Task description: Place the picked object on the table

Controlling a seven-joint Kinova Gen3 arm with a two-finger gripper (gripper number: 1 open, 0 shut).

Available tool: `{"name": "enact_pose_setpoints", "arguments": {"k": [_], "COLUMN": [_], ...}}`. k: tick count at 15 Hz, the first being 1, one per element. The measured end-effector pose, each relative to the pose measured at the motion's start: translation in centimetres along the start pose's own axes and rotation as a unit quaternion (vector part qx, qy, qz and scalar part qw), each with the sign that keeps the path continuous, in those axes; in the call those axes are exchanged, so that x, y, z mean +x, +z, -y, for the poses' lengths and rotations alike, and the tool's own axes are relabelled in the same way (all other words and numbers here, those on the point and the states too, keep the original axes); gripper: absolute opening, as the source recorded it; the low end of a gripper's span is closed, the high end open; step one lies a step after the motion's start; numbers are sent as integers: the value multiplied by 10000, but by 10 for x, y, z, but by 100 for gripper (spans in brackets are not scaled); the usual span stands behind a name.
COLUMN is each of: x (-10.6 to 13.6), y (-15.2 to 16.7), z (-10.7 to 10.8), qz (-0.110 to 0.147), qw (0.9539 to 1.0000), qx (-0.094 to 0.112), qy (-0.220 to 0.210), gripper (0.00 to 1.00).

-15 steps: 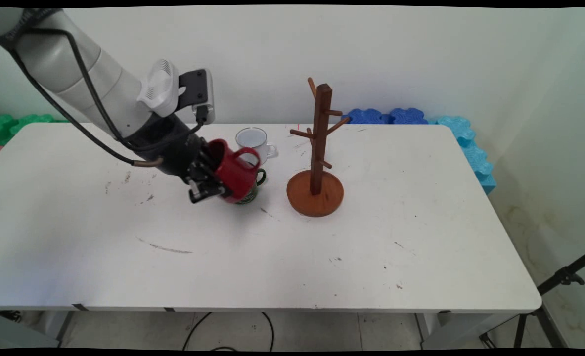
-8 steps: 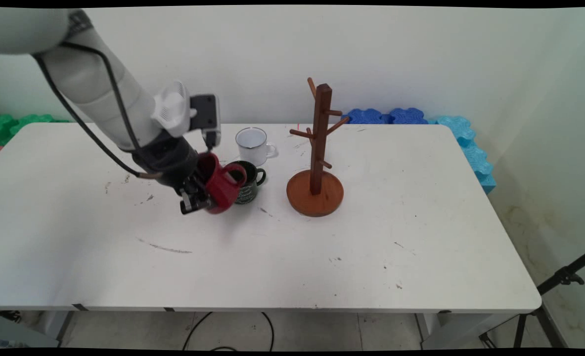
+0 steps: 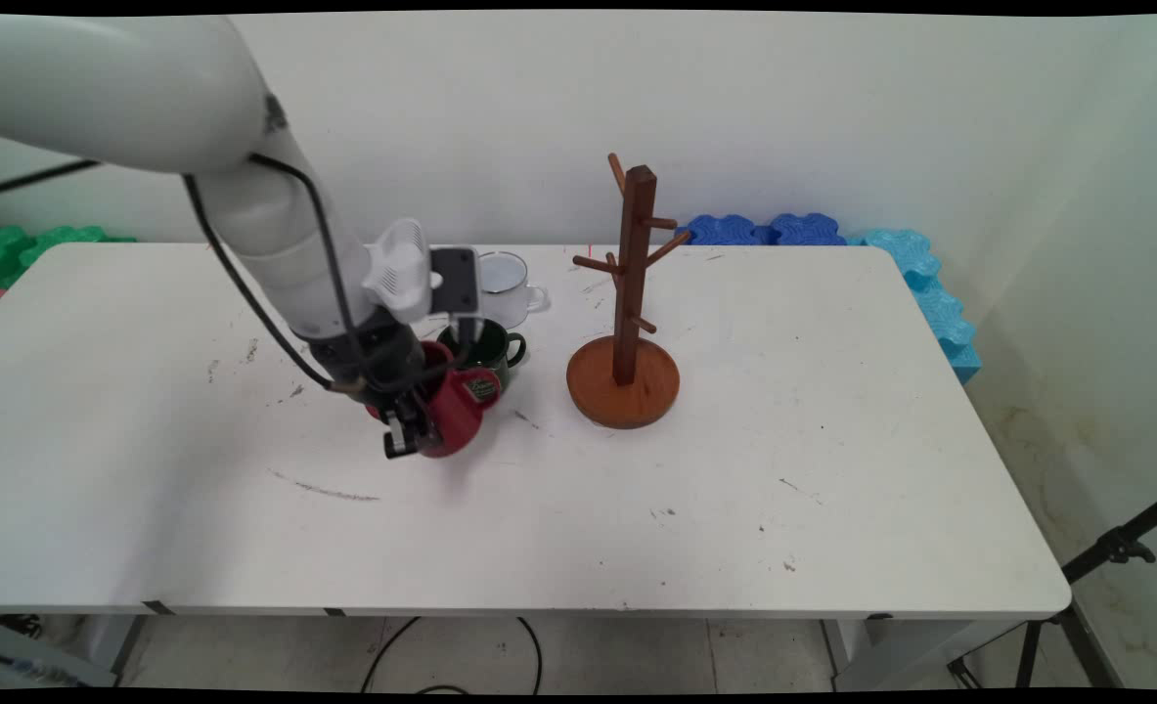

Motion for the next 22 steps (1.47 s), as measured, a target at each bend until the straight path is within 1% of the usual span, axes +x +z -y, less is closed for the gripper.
{"name": "enact_pose_setpoints", "arguments": {"k": [4,8,12,20,21,22], "x": [14,30,46,65,66,68], "y": [19,34,48,67,69,71], "z": [-1,-2,0,4,4,4], "qz": [146,229,256,270,261,238], "qw": [9998,9995,9990,9984,9983,9983], "qx": [-78,-182,-251,-312,-317,-331], "qy": [-51,-157,-272,-396,-409,-416], "gripper": [0,0,0,0,100,100]}}
